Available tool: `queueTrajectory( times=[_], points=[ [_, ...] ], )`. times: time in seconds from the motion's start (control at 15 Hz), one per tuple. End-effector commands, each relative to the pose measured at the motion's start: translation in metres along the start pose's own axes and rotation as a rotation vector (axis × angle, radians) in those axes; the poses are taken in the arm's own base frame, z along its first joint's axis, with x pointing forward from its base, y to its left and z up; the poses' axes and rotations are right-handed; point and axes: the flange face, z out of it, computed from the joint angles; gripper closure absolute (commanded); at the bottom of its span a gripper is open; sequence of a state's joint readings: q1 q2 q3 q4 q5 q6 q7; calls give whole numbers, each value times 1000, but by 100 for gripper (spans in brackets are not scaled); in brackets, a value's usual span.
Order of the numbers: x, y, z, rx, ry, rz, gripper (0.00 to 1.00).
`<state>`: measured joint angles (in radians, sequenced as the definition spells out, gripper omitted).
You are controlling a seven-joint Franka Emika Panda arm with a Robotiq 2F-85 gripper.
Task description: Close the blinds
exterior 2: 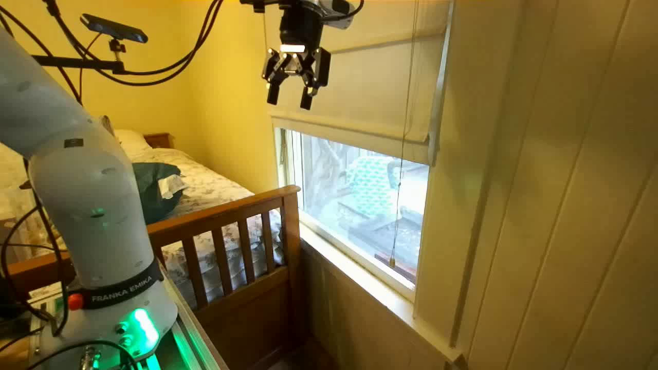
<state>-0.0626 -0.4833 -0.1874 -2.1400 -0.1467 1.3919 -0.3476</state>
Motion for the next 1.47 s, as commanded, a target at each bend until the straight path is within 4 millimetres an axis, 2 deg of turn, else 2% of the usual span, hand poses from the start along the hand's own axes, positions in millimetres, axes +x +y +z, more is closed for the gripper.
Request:
queueTrajectory(
  times=[0.0,0.33,1.0,1.2,1.33,1.4],
  points=[
    [0,0,-1,0,-1,0,0],
    [3,0,-6,-2,39,8,0],
    [42,8,-67,-121,622,4,0],
    [48,22,-86,-177,786,15,0],
    [53,38,-97,-131,868,72,0],
    [56,42,-96,-81,850,60,0]
  ],
)
